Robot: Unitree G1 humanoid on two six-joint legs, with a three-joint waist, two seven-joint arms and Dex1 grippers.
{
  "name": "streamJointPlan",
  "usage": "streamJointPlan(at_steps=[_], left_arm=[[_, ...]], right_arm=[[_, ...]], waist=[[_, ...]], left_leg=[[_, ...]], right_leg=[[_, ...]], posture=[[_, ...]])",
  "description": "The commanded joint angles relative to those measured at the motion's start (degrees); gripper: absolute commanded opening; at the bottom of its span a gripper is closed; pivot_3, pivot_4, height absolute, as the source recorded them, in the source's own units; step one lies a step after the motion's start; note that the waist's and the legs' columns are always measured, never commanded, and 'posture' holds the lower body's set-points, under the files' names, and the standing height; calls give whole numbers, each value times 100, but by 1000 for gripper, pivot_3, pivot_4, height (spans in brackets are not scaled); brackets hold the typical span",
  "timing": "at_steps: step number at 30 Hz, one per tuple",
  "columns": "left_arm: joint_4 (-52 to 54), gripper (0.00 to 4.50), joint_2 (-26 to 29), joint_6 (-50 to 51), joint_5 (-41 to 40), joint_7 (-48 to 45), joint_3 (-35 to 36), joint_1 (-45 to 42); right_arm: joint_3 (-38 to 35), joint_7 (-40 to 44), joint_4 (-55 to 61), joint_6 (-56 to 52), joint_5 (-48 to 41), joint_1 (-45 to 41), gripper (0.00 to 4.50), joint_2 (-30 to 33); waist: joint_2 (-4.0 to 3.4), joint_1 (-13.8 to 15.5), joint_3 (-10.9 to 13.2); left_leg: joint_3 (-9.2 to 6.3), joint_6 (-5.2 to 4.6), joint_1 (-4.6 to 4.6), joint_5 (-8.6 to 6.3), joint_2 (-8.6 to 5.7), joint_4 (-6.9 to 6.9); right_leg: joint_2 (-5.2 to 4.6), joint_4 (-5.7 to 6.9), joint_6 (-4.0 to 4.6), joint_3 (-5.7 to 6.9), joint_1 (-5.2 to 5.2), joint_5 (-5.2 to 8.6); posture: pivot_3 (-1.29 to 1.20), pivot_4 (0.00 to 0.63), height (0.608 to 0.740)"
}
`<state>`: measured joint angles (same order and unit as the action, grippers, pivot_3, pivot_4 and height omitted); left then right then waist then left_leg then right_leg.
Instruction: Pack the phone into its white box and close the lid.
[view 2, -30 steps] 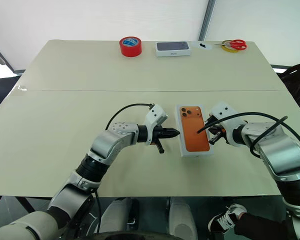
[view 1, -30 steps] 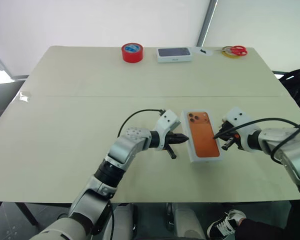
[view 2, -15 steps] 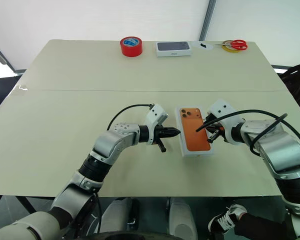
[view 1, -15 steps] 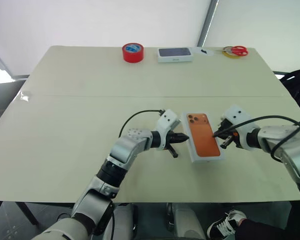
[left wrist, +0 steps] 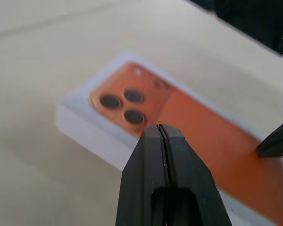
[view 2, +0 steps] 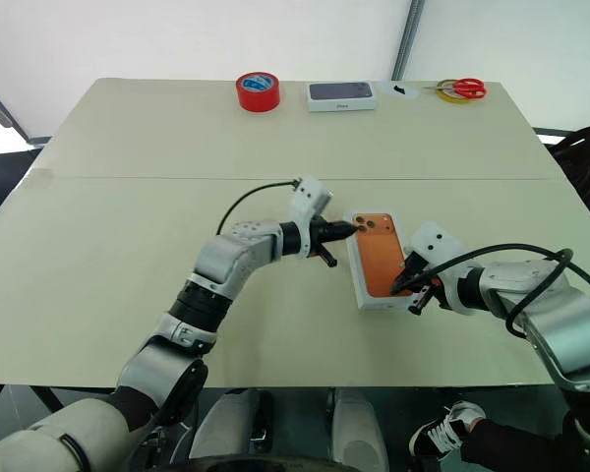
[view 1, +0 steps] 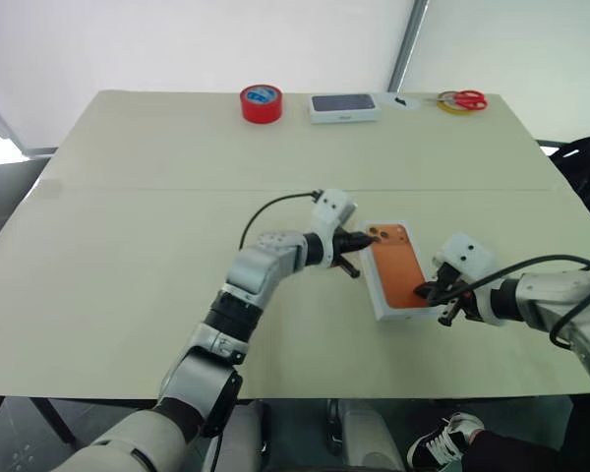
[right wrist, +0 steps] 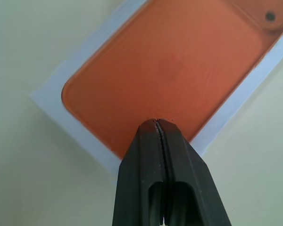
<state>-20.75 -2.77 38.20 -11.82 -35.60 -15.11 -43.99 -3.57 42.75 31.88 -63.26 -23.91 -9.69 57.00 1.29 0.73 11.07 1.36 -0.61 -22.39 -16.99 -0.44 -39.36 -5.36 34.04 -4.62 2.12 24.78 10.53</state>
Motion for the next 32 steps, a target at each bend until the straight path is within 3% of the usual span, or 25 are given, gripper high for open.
streamJointPlan(at_steps=[1,9,13,20,26,32], left_arm=[[-220,0,-82,-159,214,64,-153,-215],[301,0,262,-306,42,335,540,-131],[1318,0,1037,-254,65,392,926,356],[2813,0,2445,-106,117,521,1583,1595],[3353,0,2723,73,-160,714,2189,2275],[3569,0,2739,175,-233,946,2323,2446]], right_arm=[[-117,-175,125,-102,-20,77,20,-49],[-784,-355,-379,602,93,-172,20,-190],[-1105,-643,-1067,1604,338,-518,20,-551],[-1426,-326,-2544,2229,0,-1164,20,-975],[-1323,-108,-3087,2478,-65,-1272,20,-1160],[-1139,28,-3201,2529,-56,-1358,20,-1261]], waist=[[1,12,-1],[1,-11,0],[-1,-27,-1],[-3,10,1],[-3,6,1],[-3,-5,1]], left_leg=[[-3,0,0,0,2,0],[-1,0,-1,0,4,0],[3,0,1,0,11,2],[5,1,3,0,14,6],[5,3,1,2,2,3],[5,3,3,2,5,3]], right_leg=[[1,1,3,2,-1,2],[2,1,-7,2,2,-4],[8,4,-9,-2,6,-5],[12,7,-7,-8,7,-7],[-3,6,-5,-6,2,-6],[1,8,-5,-6,3,-6]], posture=[[0,150,736],[0,150,736],[0,150,736],[0,150,736],[0,150,736],[0,150,736]])
